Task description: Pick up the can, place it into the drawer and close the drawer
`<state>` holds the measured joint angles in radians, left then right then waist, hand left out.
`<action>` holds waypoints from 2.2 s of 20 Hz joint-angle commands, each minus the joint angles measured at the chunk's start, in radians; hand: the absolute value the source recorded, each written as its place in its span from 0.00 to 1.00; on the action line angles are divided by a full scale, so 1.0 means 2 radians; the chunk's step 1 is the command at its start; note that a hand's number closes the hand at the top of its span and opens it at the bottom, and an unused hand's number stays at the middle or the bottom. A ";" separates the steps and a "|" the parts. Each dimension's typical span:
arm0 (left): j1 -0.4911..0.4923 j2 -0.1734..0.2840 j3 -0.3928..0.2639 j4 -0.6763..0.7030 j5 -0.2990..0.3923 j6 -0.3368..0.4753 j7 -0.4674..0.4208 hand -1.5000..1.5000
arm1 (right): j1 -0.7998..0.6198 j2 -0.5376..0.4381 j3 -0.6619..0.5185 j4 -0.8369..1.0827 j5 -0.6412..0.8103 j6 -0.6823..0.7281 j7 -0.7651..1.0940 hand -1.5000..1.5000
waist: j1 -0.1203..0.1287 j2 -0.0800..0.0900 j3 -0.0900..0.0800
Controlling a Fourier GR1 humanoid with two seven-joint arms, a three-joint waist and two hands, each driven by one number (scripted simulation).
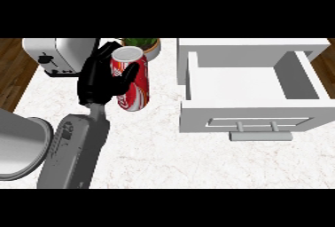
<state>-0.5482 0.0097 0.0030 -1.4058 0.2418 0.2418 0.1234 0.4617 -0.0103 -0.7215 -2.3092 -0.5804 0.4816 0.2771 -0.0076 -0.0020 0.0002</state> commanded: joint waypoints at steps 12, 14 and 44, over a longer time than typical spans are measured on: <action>-0.176 -0.005 -0.061 0.096 0.006 0.127 0.032 1.00 | -0.002 0.005 0.027 0.011 0.024 -0.004 -0.020 0.00 | -0.006 0.001 0.000; -0.201 -0.005 -0.085 0.128 0.037 0.152 0.014 1.00 | -0.019 -0.010 0.007 0.017 0.011 0.009 -0.008 0.00 | -0.009 0.002 0.000; -0.434 -0.005 -0.196 0.419 0.244 0.208 -0.073 1.00 | -0.046 0.005 0.043 0.022 0.042 -0.014 -0.008 0.00 | -0.030 0.007 0.001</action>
<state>-1.3801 0.0000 -0.3452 -0.6093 0.6785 0.6560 -0.0266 0.3643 -0.0190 -0.6516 -2.2686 -0.5136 0.4538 0.2686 -0.0644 0.0121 0.0014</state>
